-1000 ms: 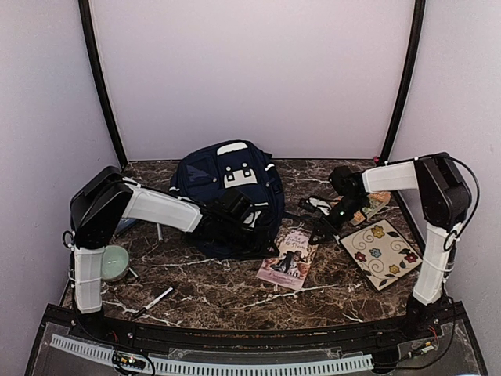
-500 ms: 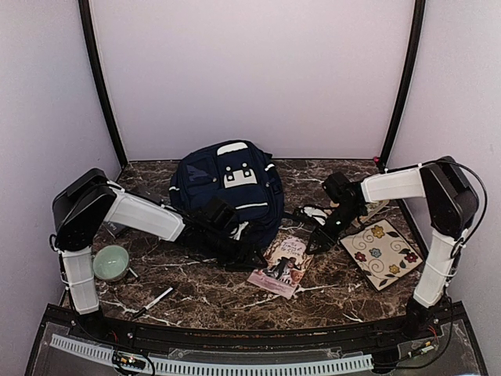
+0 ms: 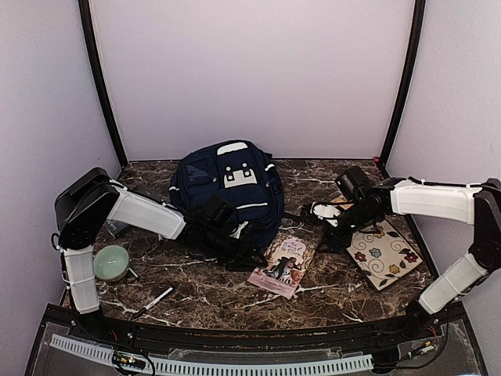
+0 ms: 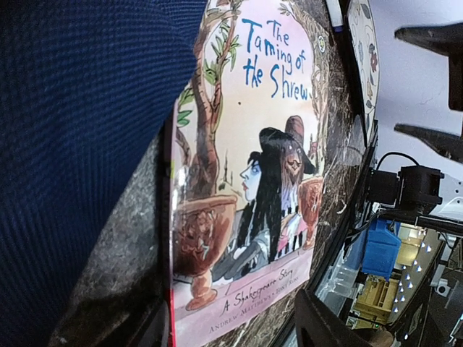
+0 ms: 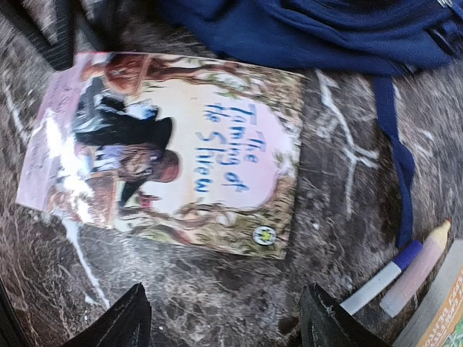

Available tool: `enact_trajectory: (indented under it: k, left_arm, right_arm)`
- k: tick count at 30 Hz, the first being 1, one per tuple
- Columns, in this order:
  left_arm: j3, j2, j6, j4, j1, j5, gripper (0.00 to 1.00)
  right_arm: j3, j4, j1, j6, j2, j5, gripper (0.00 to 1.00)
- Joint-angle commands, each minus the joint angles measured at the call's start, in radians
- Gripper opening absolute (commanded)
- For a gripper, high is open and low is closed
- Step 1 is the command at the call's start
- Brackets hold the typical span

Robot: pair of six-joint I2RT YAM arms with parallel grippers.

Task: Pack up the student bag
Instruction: Adjust the book at the center of the board, then pick up the book from the center of the board.

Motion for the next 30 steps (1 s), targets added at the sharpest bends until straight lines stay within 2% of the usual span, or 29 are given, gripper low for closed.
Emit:
enact_trajectory:
  k: [1, 8, 15, 20, 30]
  left_arm:
    - [-0.031, 0.105, 0.036, -0.178, 0.015, -0.087, 0.63]
    - [-0.008, 0.115, 0.052, -0.184, 0.031, -0.087, 0.62]
    - [-0.013, 0.116, 0.037, -0.151, 0.033, -0.078, 0.62]
    - [-0.010, 0.118, 0.035, -0.141, 0.033, -0.071, 0.61]
    - [-0.005, 0.131, 0.036, -0.137, 0.034, -0.068, 0.61]
  right_arm:
    - [-0.083, 0.074, 0.097, -0.245, -0.038, 0.006, 0.69]
    - [-0.072, 0.104, 0.207, -0.360, 0.041, 0.124, 0.66]
    - [-0.075, 0.186, 0.252, -0.357, 0.119, 0.214, 0.65]
    - [-0.059, 0.210, 0.252, -0.335, 0.103, 0.247, 0.60]
    - [-0.025, 0.161, 0.253, -0.299, 0.007, 0.203, 0.58]
